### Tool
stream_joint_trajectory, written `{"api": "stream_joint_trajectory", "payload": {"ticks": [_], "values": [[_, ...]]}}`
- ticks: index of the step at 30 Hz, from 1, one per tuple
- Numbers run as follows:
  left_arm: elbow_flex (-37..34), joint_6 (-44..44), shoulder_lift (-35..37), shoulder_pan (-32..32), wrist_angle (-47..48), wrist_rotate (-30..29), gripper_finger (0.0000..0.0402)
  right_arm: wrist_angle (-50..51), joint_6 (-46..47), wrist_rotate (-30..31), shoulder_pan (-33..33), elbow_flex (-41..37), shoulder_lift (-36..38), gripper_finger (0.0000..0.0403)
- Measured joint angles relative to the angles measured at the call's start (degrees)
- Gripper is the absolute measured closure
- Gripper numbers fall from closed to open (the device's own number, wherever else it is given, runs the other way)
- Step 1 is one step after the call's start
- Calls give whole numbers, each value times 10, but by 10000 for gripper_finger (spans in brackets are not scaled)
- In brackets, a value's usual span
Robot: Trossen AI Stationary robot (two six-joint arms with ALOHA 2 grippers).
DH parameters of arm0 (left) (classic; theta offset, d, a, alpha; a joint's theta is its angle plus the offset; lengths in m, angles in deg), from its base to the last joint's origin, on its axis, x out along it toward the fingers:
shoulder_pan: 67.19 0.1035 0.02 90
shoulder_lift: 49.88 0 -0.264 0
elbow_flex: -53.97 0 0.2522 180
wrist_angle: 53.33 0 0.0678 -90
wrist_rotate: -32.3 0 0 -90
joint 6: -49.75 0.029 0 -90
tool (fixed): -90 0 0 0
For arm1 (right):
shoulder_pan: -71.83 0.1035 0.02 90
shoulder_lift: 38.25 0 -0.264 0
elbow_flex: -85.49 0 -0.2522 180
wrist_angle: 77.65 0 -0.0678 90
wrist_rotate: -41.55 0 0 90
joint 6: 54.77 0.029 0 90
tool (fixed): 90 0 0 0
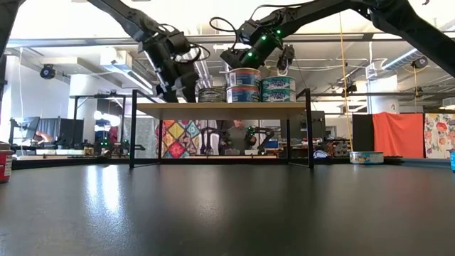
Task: Stack canned seafood by type on shelf
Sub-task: Stack the green tuna can on top of the green tuna can on the shelf
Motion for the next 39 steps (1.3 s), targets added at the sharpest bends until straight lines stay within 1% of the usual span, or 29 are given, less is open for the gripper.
{"api": "stream_joint_trajectory", "payload": {"ticks": [9,13,15,18,24,29,35,39], "values": [[-1,6,21,-7,-6,-3,2,1,-4,0,12,0,0,394],[-6,17,18,-1,-45,-26,2,0,-4,0,16,0,0,394],[-15,21,15,2,-72,-29,2,1,-4,0,20,0,0,394],[-28,20,11,5,-85,-30,2,1,0,0,23,-1,0,394],[-36,16,14,1,-69,-27,2,2,0,0,28,-1,0,394],[-36,4,26,-8,-48,-12,2,5,0,0,28,-3,0,394],[-36,3,27,-26,-39,-8,2,5,0,0,29,-10,1,394],[-36,34,30,-33,-18,-5,2,7,0,1,31,-11,2,394]]}}
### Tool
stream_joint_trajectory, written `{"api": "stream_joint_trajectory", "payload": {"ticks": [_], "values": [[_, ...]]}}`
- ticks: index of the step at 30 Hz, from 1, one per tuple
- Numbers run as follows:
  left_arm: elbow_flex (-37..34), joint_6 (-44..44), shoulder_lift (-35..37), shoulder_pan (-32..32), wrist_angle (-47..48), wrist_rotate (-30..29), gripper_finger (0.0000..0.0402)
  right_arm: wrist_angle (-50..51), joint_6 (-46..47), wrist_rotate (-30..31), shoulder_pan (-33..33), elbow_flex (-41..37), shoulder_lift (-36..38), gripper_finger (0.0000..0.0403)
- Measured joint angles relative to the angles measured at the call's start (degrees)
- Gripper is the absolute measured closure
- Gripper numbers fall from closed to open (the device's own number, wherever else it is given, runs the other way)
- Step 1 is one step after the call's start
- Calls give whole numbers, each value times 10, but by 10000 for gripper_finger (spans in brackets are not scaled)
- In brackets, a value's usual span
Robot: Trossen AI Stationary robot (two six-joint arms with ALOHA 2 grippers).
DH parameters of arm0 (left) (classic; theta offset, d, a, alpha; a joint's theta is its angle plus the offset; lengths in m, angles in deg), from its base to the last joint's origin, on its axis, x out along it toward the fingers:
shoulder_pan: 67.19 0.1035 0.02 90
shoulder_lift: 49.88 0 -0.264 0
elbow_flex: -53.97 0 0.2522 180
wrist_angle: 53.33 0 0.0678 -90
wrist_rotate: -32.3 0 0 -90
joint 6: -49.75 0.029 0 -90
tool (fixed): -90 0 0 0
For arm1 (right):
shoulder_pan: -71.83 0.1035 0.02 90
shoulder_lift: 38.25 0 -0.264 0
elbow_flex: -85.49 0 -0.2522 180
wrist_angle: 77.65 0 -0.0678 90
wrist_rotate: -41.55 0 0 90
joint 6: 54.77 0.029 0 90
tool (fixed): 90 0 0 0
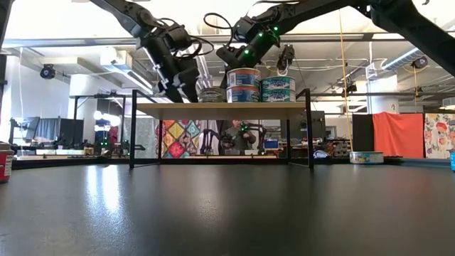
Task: Stack canned seafood by type on shelf
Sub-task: Stack the green tuna can on top of the green tuna can on the shelf
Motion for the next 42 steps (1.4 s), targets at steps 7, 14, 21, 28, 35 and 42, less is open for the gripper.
{"api": "stream_joint_trajectory", "payload": {"ticks": [7,14,21,28,35,42], "values": [[0,47,15,22,-5,-14,2,1,-4,-1,5,0,0,394],[0,33,10,43,-33,-33,2,2,-15,-1,8,0,0,394],[0,18,17,36,-26,-16,2,0,-4,19,9,-1,0,394],[0,10,24,17,-8,-9,2,-2,0,27,9,-2,0,394],[0,10,32,9,-2,-10,2,-26,0,33,11,-1,20,394],[-1,-3,53,-13,37,-11,2,-26,-13,33,17,32,42,394]]}}
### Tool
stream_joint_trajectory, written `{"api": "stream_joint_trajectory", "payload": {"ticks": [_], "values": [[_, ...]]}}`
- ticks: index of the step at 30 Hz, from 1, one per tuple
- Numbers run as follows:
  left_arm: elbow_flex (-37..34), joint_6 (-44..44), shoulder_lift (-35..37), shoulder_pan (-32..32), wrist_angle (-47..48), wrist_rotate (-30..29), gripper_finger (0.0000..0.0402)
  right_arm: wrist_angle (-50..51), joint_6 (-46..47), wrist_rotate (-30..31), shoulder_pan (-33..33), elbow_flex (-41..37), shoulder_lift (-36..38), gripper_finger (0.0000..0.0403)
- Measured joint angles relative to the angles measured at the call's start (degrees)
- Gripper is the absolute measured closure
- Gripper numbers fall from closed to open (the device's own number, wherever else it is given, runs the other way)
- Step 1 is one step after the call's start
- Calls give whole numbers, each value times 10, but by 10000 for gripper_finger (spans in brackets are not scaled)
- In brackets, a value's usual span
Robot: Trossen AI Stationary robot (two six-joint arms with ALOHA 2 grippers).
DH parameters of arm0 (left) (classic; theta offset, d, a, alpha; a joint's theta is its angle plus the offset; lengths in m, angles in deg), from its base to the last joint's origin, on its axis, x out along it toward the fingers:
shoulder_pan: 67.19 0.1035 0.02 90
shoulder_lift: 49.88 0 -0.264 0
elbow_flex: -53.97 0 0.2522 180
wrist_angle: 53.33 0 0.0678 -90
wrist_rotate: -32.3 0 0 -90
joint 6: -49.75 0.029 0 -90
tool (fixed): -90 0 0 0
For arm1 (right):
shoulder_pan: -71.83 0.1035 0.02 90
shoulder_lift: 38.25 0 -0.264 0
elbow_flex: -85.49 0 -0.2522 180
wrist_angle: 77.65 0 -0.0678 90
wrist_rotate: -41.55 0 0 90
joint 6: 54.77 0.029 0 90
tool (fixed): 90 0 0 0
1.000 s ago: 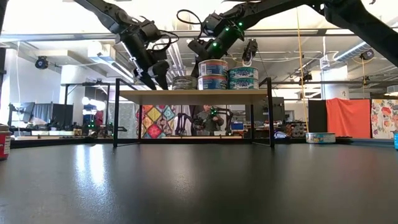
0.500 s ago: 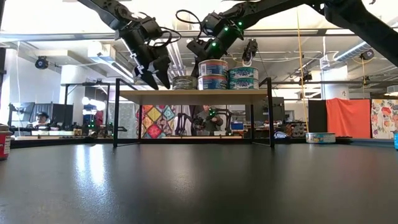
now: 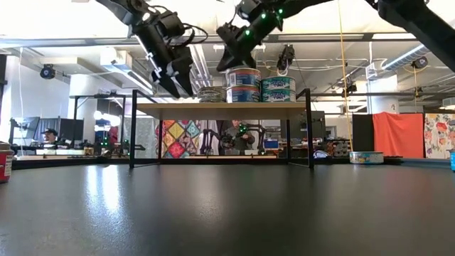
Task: Stack canned seafood by type on shelf
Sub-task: Stack the green tuna can on top of the green tuna can on the shelf, then put the bottom yellow tuna can on the shelf
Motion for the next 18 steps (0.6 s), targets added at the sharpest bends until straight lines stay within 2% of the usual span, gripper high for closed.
{"api": "stream_joint_trajectory", "payload": {"ticks": [4,9,12,18], "values": [[-27,-3,24,-44,23,0,2,0,-38,10,22,3,32,394],[-111,3,82,-118,21,2,2,26,-58,113,78,1,77,394],[-147,-16,124,-151,14,0,2,58,-55,150,123,-1,114,394],[-173,-74,204,-179,-21,-1,2,142,-33,167,212,-3,199,394]]}}
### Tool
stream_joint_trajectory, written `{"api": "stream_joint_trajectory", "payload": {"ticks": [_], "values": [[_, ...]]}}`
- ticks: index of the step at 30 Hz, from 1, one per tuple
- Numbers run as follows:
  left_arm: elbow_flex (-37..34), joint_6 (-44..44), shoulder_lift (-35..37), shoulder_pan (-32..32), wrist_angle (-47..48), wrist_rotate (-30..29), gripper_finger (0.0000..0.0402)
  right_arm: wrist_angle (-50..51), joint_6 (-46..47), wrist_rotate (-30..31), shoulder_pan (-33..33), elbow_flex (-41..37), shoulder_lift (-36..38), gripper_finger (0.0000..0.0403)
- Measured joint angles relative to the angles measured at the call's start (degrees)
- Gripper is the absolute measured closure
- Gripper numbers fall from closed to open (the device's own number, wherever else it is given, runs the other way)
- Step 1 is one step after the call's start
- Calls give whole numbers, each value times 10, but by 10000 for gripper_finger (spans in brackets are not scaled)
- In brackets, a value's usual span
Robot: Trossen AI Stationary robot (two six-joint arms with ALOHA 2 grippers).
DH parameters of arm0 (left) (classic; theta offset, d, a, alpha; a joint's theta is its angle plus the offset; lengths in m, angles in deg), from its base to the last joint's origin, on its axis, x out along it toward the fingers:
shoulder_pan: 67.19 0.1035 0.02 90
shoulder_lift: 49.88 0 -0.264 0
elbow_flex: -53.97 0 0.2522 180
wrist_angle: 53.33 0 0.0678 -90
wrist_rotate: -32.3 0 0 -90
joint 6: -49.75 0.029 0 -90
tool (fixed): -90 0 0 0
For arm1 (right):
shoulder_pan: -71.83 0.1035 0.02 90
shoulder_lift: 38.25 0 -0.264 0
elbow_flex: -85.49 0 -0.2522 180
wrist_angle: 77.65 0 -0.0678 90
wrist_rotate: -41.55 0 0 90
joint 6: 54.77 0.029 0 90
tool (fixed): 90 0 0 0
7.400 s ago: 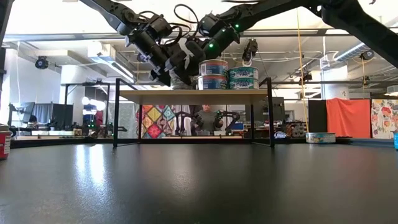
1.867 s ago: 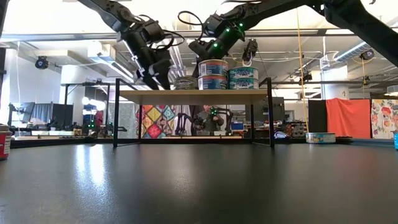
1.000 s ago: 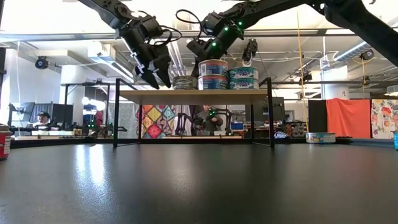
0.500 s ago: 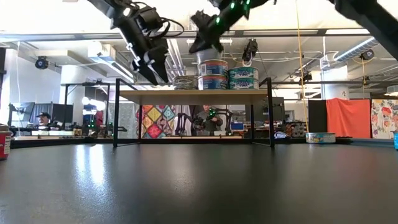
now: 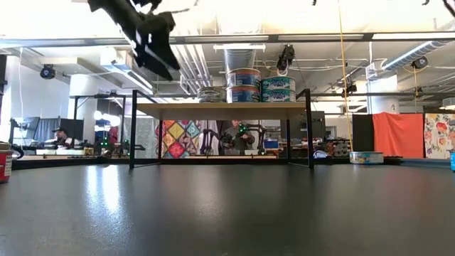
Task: Stack canned seafood by type on shelf
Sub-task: Put the bottom yellow tuna can on the shelf
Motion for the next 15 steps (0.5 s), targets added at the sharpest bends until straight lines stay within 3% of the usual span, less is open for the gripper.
{"api": "stream_joint_trajectory", "payload": {"ticks": [5,10,12,15], "values": [[-2,-12,39,-15,-23,0,2,142,150,92,66,-5,38,394],[-2,-9,46,-33,-55,0,2,331,376,160,142,-20,43,394],[-2,-8,45,-43,-61,1,2,340,448,180,172,-52,41,394],[-2,-1,42,-64,-62,1,2,313,482,177,215,-116,48,394]]}}
